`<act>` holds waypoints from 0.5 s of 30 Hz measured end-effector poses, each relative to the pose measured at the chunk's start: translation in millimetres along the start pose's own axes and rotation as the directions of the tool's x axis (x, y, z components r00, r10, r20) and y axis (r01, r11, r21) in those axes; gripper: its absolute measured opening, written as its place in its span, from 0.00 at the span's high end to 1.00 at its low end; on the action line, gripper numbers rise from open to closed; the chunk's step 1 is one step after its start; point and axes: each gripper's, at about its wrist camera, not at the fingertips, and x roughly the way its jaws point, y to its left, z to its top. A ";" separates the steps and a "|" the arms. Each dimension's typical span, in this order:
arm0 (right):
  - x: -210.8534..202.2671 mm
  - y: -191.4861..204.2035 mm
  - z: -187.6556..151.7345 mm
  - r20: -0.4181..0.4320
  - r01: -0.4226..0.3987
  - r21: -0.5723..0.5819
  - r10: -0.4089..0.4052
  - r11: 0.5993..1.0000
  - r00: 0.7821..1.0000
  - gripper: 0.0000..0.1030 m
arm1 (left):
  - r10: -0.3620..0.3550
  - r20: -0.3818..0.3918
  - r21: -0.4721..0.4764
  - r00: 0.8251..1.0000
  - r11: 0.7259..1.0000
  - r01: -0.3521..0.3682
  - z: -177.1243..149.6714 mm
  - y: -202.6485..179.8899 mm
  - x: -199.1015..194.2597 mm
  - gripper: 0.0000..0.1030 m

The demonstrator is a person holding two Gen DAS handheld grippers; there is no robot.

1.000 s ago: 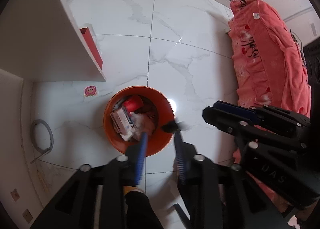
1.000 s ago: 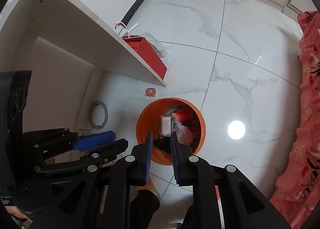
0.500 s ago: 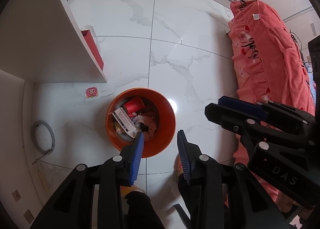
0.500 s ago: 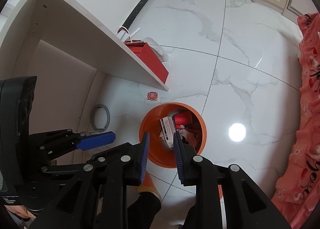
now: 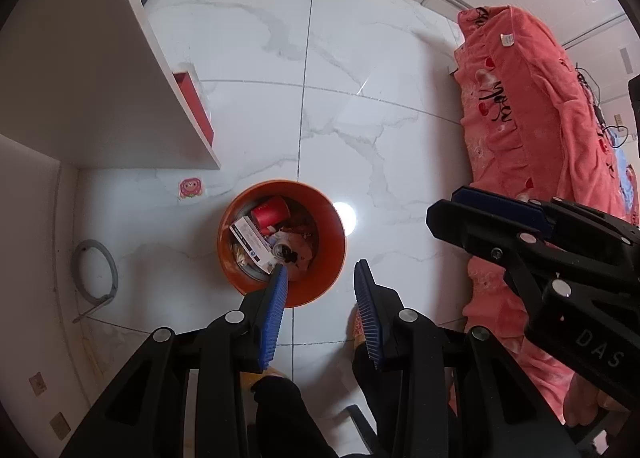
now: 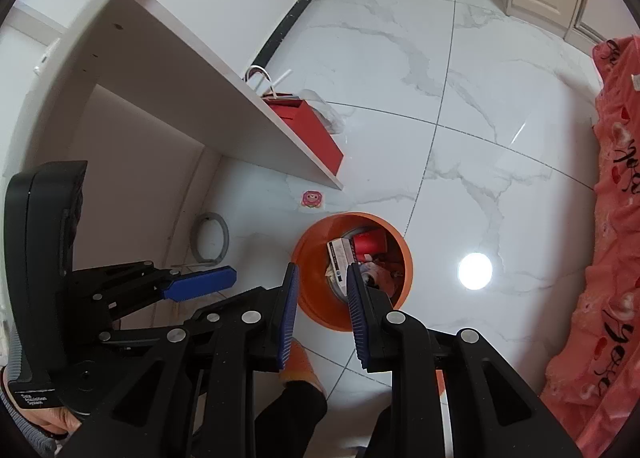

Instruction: Collect trash

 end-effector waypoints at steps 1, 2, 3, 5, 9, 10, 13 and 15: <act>-5.8 2.2 0.2 0.005 0.002 -0.006 -0.002 1.000 1.000 0.75 | -0.002 0.004 0.001 1.000 1.000 0.002 -0.6 -0.5 -4.1 0.63; -9.7 4.1 0.3 0.008 0.003 -0.010 -0.002 1.000 1.000 0.75 | -0.002 0.008 0.003 1.000 1.000 0.002 -0.7 -1.7 -7.9 0.52; -15.3 5.7 0.6 0.011 0.000 -0.012 0.000 1.000 1.000 0.74 | 0.006 0.019 0.003 1.000 1.000 -0.006 -1.2 -2.6 -12.5 0.48; -22.7 9.2 1.6 0.015 0.002 -0.018 -0.002 1.000 1.000 0.73 | 0.008 0.031 0.005 1.000 1.000 -0.008 -1.0 -5.5 -20.1 0.48; -45.4 18.1 3.6 0.032 -0.002 -0.035 0.003 0.999 0.999 0.73 | 0.016 0.054 0.009 0.998 1.000 -0.017 1.4 -12.0 -36.7 0.48; -49.2 20.6 3.8 0.037 -0.002 -0.038 0.004 0.999 0.999 0.73 | 0.016 0.062 0.013 0.998 1.000 -0.017 1.4 -14.5 -42.6 0.48; -74.2 30.7 5.0 0.070 -0.001 -0.058 0.005 0.998 0.998 0.73 | 0.024 0.096 0.023 0.995 0.999 -0.026 0.8 -21.2 -64.3 0.48; -91.3 38.6 5.7 0.100 0.003 -0.075 0.005 0.997 0.995 0.73 | 0.029 0.128 0.029 0.991 0.999 -0.033 -0.7 -25.3 -81.5 0.48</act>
